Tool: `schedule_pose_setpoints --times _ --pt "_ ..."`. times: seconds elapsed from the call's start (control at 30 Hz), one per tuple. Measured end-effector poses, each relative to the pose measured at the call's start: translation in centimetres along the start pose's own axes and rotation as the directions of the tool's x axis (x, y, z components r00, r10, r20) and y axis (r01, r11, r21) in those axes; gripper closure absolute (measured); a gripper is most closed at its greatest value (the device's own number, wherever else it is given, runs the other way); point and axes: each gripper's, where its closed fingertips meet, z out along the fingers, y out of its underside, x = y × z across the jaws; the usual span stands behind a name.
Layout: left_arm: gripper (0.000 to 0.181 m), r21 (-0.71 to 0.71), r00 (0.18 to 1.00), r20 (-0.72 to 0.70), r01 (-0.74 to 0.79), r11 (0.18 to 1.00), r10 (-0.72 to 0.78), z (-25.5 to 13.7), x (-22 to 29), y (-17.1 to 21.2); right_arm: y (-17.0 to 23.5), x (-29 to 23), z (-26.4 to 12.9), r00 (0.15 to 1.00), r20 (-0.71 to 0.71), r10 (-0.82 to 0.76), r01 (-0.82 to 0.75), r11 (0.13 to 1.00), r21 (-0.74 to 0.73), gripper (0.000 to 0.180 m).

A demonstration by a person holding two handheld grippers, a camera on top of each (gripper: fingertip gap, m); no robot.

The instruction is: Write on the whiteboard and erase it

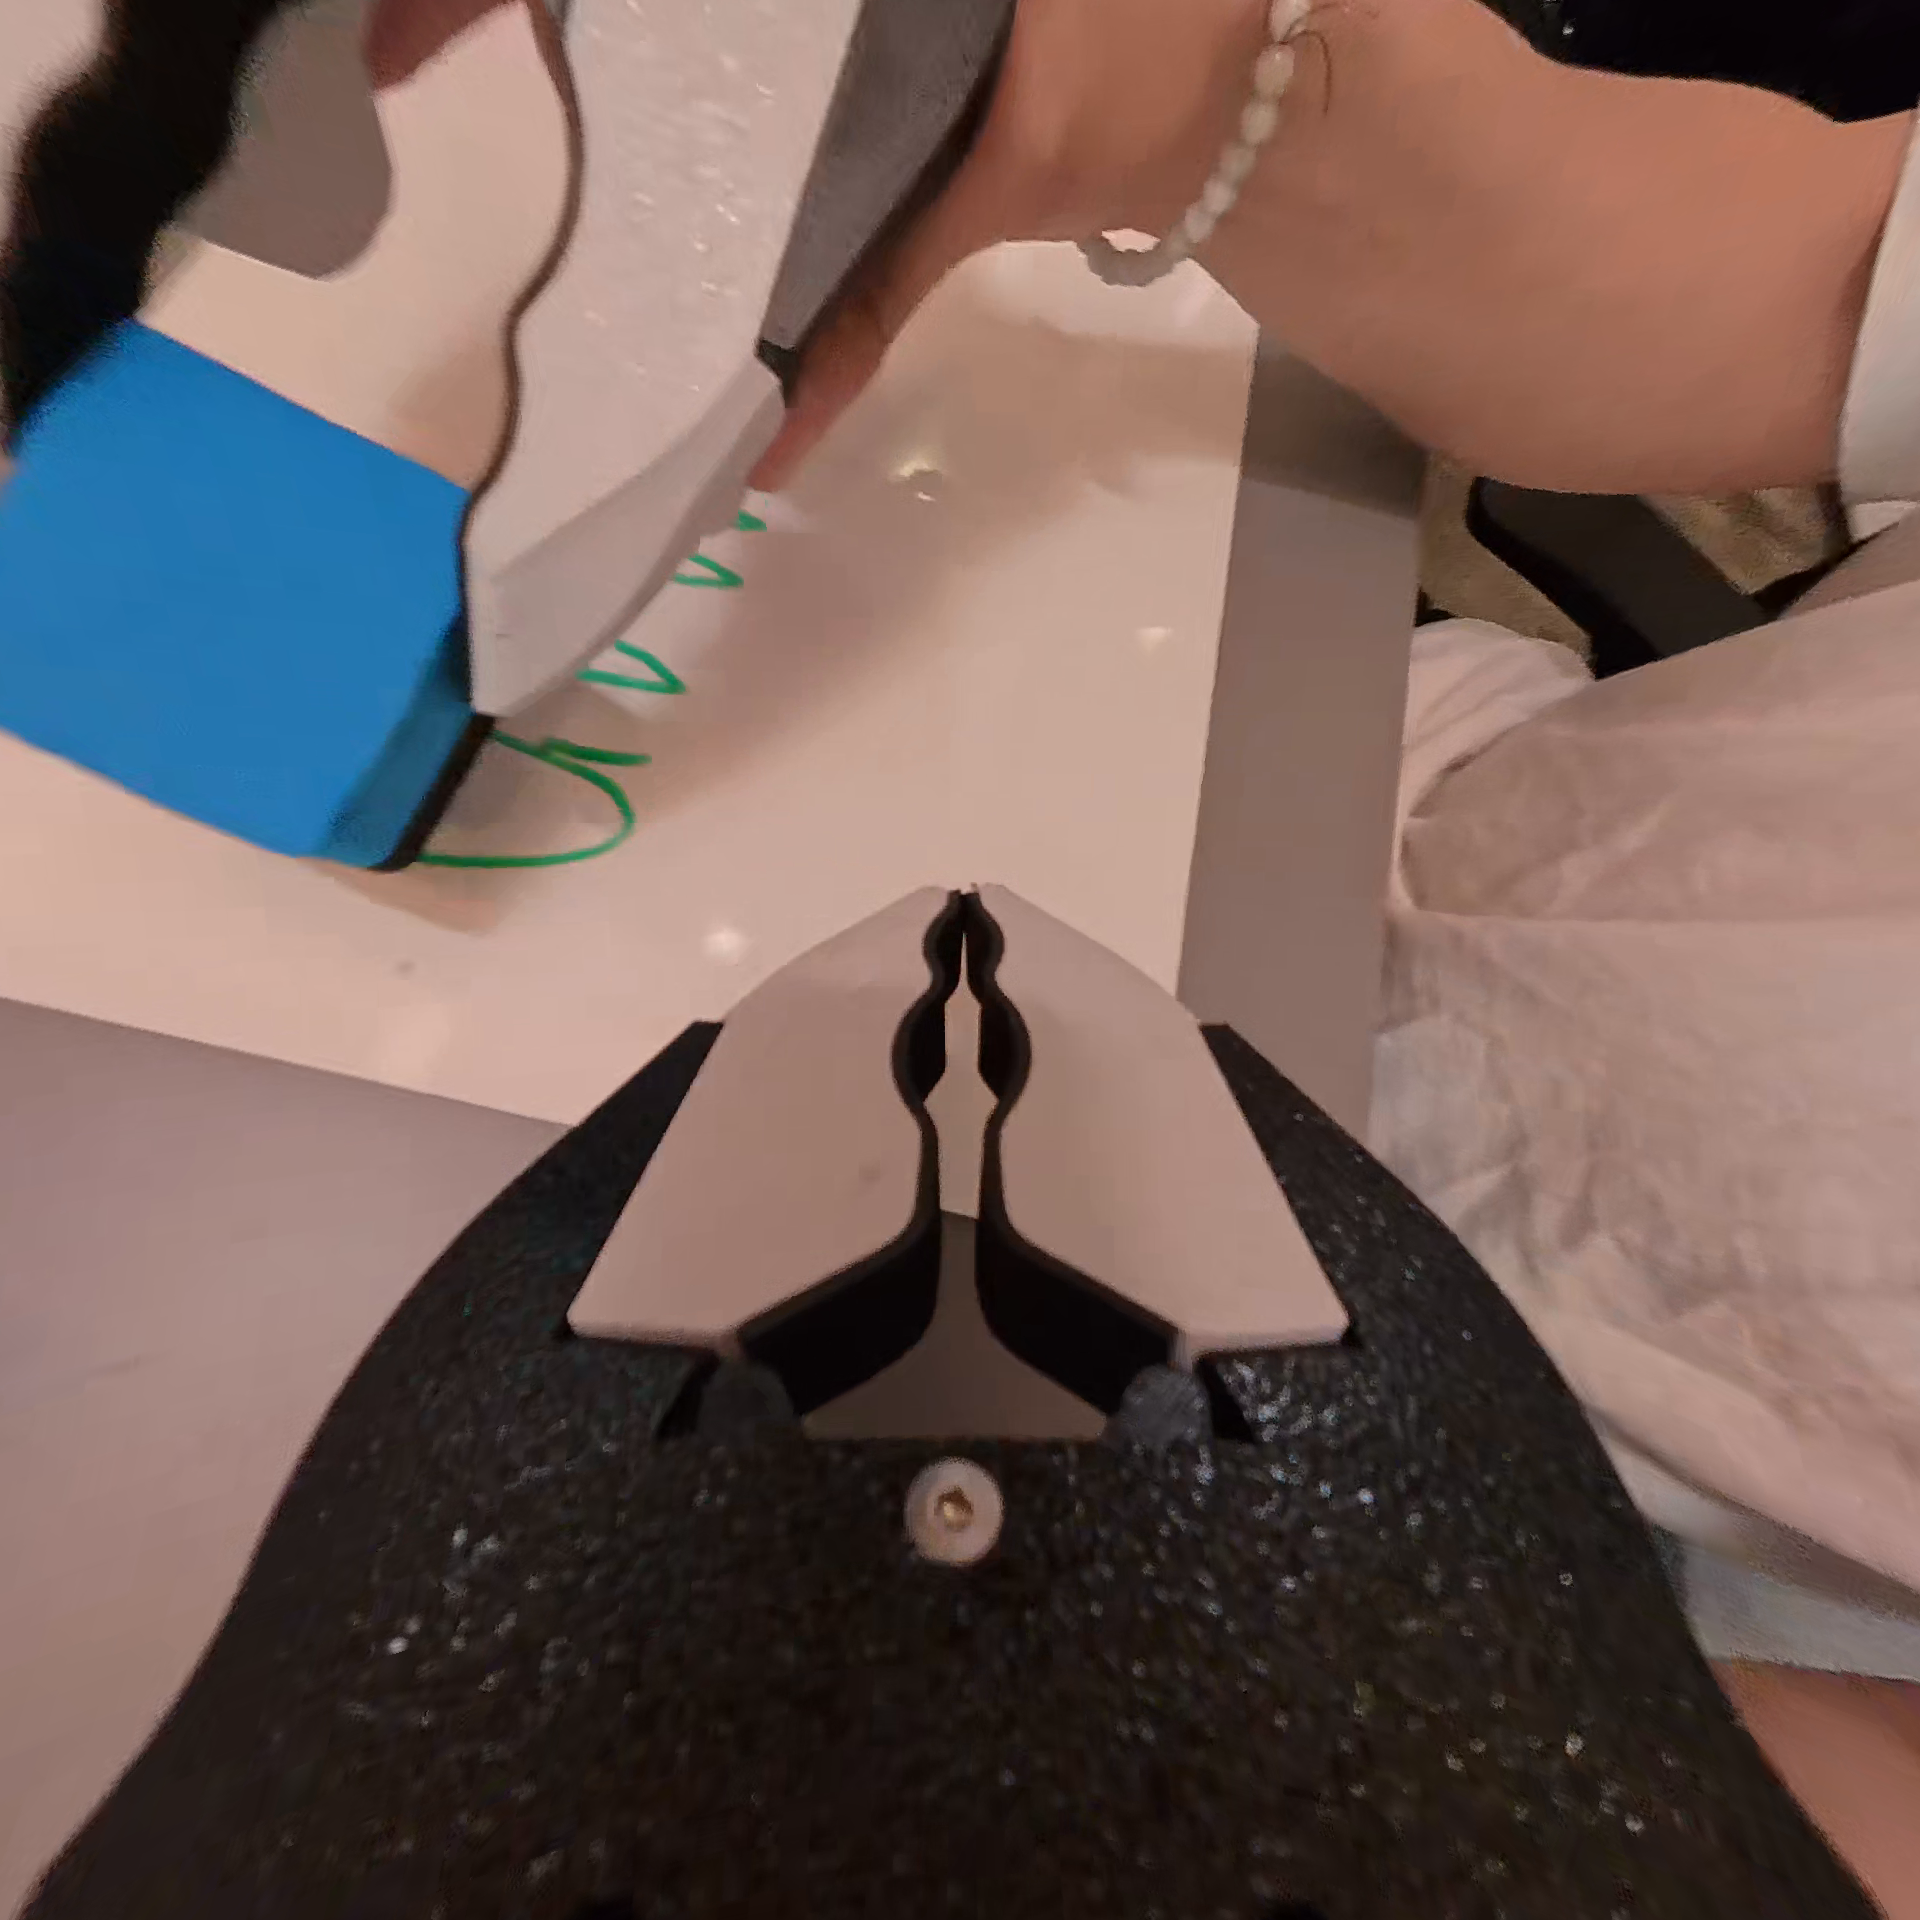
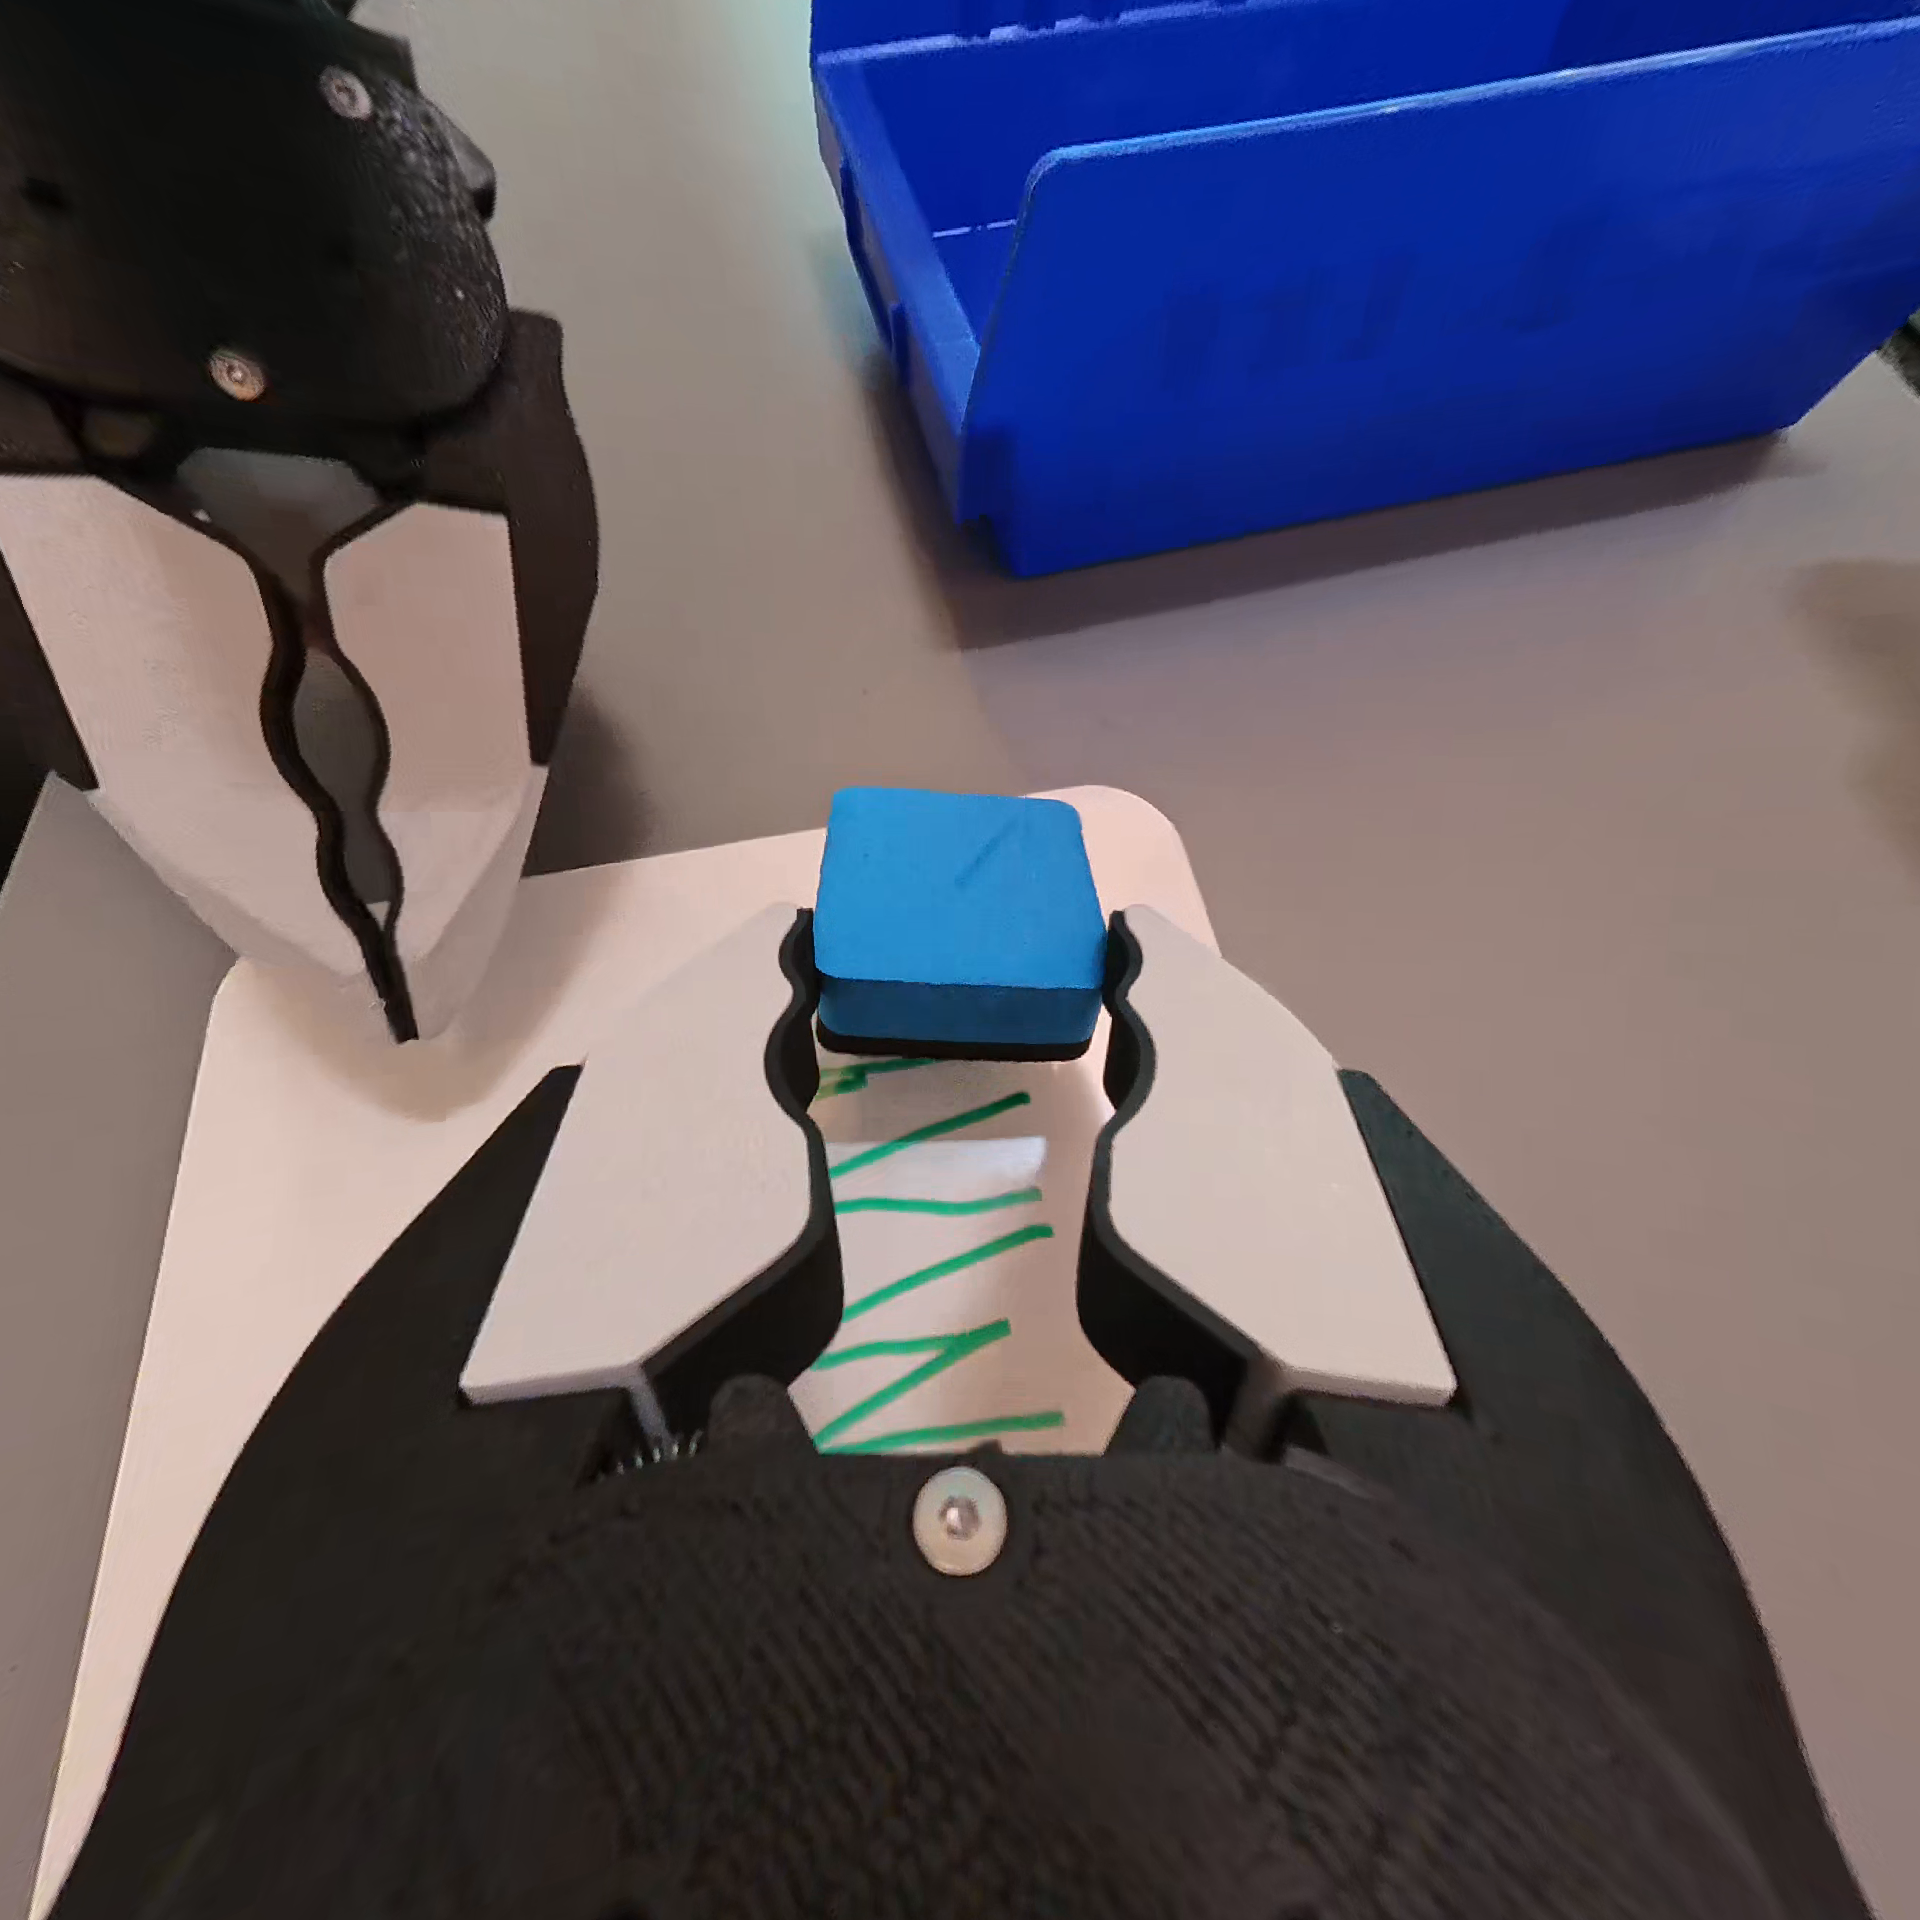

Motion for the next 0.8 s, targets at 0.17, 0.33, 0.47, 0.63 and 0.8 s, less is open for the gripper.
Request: schedule_pose_setpoints --times 0.17,0.33,0.47,0.63,0.8 --pt "0.181 -0.084 0.992 -0.033 0.119 0.989 -0.122 0.8 -0.3 1.9 1.7 -0.7 1.3 0.999 0.020 -0.039 0.041 0.991 -0.125 0.126" --pt "0.181 -0.092 0.989 0.004 0.150 0.984 -0.151 1.2 -0.8 2.2 4.1 -1.1 0.9 0.993 0.038 -0.110 0.117 0.933 -0.341 0.125" --pt "0.181 -0.077 0.985 0.011 0.171 0.982 -0.170 1.3 -1.1 2.0 4.5 -0.8 0.4 0.990 0.029 -0.141 0.139 0.883 -0.448 0.121" --pt "0.181 -0.082 0.990 0.014 0.142 0.986 -0.141 1.3 -1.0 2.0 3.5 -1.2 0.0 0.987 0.083 -0.135 0.158 0.890 -0.427 0.114" --pt "0.181 -0.095 0.993 -0.007 0.120 0.988 -0.122 1.4 -0.8 2.1 1.6 -2.2 0.7 0.981 0.156 -0.112 0.160 0.927 -0.340 0.122"
